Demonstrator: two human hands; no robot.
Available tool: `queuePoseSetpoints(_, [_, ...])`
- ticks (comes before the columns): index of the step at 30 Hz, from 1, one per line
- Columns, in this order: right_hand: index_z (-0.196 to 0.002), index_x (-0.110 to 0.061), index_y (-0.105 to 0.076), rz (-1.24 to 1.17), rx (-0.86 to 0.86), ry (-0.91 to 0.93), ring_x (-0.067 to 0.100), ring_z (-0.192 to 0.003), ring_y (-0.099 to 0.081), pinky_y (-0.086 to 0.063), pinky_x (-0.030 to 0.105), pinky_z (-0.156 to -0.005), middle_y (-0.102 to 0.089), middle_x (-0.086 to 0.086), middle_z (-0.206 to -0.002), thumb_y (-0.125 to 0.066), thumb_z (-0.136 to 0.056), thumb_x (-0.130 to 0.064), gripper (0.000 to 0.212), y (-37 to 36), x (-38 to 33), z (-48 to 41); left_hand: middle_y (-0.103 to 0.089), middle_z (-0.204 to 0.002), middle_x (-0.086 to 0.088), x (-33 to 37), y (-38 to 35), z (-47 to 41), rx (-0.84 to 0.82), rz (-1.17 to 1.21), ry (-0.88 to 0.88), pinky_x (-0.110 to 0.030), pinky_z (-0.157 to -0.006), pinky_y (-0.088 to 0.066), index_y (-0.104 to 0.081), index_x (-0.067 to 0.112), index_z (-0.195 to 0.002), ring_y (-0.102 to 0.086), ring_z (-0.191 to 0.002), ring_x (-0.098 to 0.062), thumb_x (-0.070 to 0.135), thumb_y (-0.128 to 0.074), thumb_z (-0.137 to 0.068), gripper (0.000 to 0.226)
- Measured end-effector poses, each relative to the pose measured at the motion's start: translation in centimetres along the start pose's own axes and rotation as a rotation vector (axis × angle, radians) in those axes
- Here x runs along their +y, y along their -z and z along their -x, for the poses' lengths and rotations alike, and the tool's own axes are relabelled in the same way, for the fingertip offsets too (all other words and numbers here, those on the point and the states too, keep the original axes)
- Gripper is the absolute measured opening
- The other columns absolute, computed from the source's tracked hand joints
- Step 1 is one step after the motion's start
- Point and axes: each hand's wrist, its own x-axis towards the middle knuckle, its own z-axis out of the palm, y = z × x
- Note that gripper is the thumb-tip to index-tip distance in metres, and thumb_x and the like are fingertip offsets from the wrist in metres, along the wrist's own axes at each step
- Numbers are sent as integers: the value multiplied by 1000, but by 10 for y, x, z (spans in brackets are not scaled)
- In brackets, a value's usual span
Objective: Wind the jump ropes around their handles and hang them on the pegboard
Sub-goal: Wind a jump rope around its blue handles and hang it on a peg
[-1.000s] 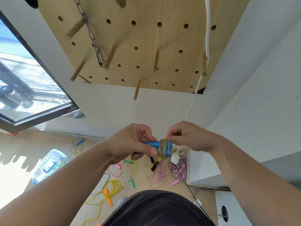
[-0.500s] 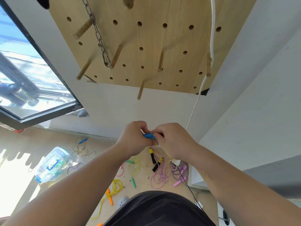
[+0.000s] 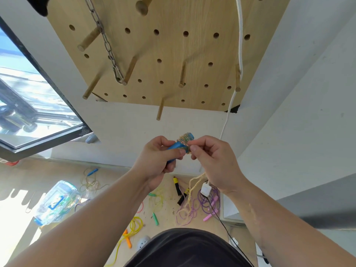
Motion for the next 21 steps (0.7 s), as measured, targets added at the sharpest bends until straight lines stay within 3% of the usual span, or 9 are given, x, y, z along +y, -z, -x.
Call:
queuePoseSetpoints(6, [-92,-19,-71,-37,61,1,2,-62,-55,-43,13,-60,-64,-13,-65,-61,-98,-2,21,-3,2,3,-61,-71,-21,2,-14,1,96,37,-68,-25,-42,-25,-48,10,-88,-38,-42,-15,-9,-74,-81,33])
queuePoseSetpoints(11, [-90,-14,-63,-21,72,0,3,-56,-51,-39,15,-55,-66,-4,-70,-59,-100,-7,12,-7,0,2,-62,-72,-21,11,-21,1,97,108,-57,-24,-40,-25,-48,12,-82,-35,-43,-16,-3,-72,-85,29])
queuePoseSetpoints(14, [-83,-16,-59,-16,-1,-43,10,-53,-42,-35,22,-54,-61,-1,-64,-62,-100,-15,17,5,7,1,-63,-66,-17,28,-16,2,25,225,-47,-20,-38,-25,-46,13,-73,-35,-39,-12,1,-68,-86,29])
queuePoseSetpoints(17, [-83,-17,-61,-24,-117,-61,11,-57,-44,-36,23,-57,-56,1,-63,-65,-99,-17,16,19,17,2,-61,-64,-19,36,-13,14,-130,144,-3,-20,-40,-24,-51,13,-75,-33,-36,-11,4,-71,-70,23])
queuePoseSetpoints(19, [-92,-19,-69,26,-192,-32,16,-61,-46,-39,29,-61,-51,6,-64,-68,-96,-29,11,28,23,-2,-60,-64,-21,32,-11,21,-227,100,44,-20,-41,-25,-57,14,-75,-32,-36,-11,-5,-75,-66,27])
queuePoseSetpoints(21, [-99,-18,-75,146,-297,-11,28,-63,-42,-36,36,-63,-50,22,-71,-66,-90,-55,39,38,29,-8,-61,-70,-24,25,-8,23,-302,65,67,-21,-41,-26,-62,13,-75,-33,-37,-12,-6,-71,-70,21])
